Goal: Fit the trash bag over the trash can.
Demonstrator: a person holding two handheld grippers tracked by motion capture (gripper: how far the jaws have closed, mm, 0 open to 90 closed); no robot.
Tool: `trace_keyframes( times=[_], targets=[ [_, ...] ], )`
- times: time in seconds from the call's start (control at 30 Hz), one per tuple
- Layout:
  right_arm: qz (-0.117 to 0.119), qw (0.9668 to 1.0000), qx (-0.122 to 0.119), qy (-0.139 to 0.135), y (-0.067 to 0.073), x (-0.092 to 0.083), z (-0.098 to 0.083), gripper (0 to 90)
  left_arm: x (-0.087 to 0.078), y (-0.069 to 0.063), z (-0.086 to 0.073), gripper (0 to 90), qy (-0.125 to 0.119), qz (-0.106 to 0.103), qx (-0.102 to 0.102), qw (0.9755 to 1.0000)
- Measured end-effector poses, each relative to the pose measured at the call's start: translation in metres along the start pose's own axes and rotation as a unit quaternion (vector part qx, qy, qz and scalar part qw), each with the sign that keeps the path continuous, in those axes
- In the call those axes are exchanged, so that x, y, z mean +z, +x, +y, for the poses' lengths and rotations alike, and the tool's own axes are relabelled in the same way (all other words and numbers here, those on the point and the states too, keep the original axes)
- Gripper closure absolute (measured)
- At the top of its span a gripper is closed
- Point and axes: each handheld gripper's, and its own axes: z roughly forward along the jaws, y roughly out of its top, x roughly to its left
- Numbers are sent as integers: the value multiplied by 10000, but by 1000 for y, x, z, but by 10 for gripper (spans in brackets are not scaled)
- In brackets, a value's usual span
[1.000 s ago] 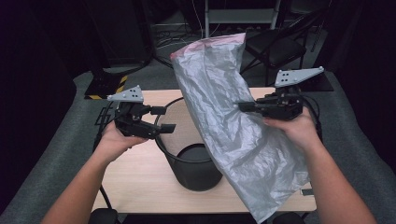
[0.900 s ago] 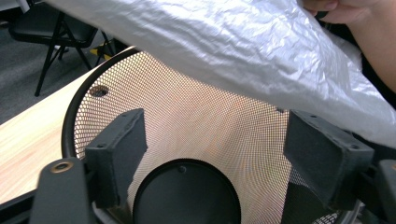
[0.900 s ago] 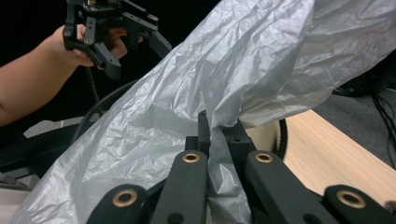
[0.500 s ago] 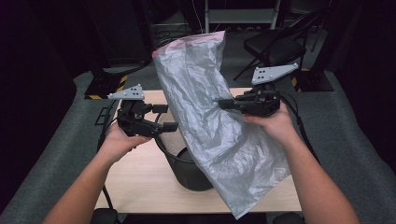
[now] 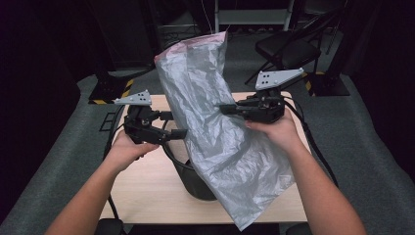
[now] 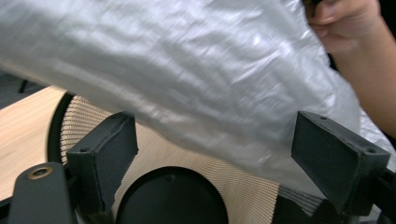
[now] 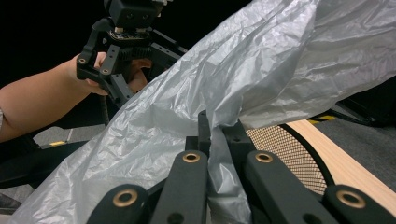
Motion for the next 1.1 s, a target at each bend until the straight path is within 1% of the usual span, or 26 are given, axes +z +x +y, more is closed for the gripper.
trace_keyframes(
  times=[0.17,0.2,0.33,0.43,0.57,0.67,0.8,0.83,0.87,0.93,1.03,1.1],
  targets=[
    [81,9999,-12,72,0,10,-1,885,2,1,0,135,-78,-236,59,9997],
    [105,9999,-6,97,0,12,-1,885,2,1,0,136,-86,-250,68,9996],
    [166,9997,7,157,0,21,-3,885,4,3,1,141,-122,-283,36,9995],
    [210,9995,-3,252,0,29,-3,885,6,4,1,141,-91,-287,22,9995],
    [305,9990,10,329,1,39,-2,885,9,5,1,142,-57,-239,62,9997],
    [406,9985,37,359,1,47,-2,885,12,4,2,144,-44,-254,94,9996],
    [523,9977,15,433,4,56,0,885,15,2,3,157,24,-225,237,9995],
    [570,9974,5,444,5,58,1,885,15,1,3,170,43,-209,280,9994],
    [625,9970,3,452,6,60,2,885,16,0,3,189,54,-192,367,9991],
    [739,9962,1,470,8,64,5,884,16,-1,3,258,69,-169,473,9987],
    [781,9956,-93,509,11,69,9,882,16,-4,4,416,96,-146,790,9967],
    [773,9955,-137,535,13,72,11,869,16,-6,4,518,108,-86,910,9958]
  ],
)
